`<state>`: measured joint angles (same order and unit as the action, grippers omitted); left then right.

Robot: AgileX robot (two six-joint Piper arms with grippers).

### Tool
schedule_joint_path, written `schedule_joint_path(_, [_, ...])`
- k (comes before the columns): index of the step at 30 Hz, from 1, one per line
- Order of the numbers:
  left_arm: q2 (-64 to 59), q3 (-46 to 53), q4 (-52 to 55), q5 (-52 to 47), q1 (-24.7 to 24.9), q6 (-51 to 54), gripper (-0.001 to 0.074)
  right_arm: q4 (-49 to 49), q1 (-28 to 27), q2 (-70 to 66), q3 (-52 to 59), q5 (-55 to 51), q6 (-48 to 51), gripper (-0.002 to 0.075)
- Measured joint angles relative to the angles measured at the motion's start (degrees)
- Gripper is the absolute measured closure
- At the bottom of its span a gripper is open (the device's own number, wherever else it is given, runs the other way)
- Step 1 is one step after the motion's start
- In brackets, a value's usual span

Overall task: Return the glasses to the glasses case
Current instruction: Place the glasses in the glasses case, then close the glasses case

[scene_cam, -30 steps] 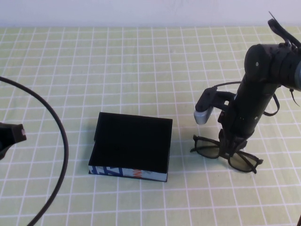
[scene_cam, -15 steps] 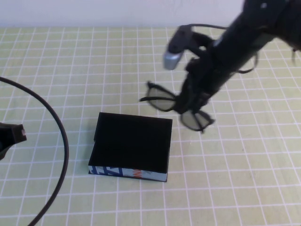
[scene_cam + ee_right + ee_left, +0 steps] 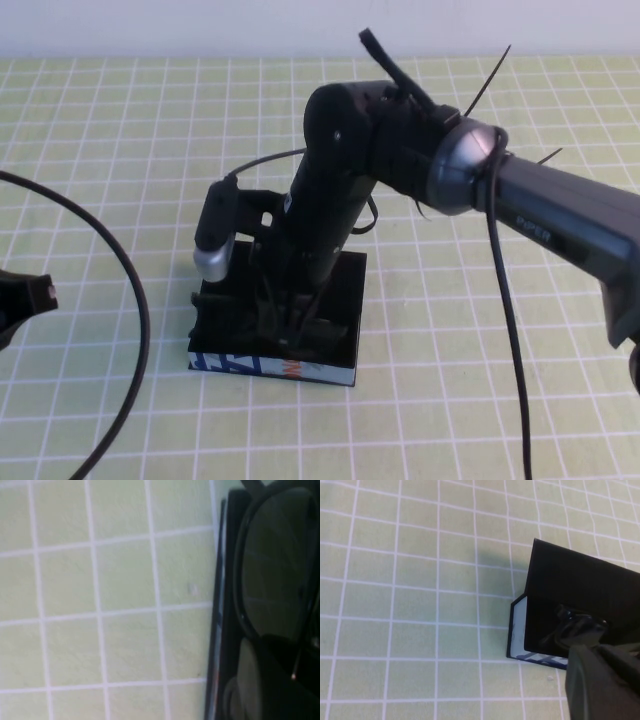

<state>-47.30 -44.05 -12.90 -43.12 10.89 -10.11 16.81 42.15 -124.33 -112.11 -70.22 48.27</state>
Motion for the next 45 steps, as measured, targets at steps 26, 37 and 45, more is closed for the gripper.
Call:
schedule_joint_path(26, [-1.37,0.00,0.00,-0.31,0.00,3.29,0.0736,-4.30,0.00,-1.46,-0.13,2.74,-4.20,0.0563])
schedule_joint_path(37, [-5.76,2.19,-16.66,-6.04,0.00,39.69,0.0736,-6.50,-4.16,2.01,-3.60,4.66,-15.86,0.0731])
schedule_joint_path(45, [-10.93,14.60,-35.80,0.81,0.00,61.83,0.0736,0.15,-13.63,0.87,-3.85,7.01,-25.92,0.0739])
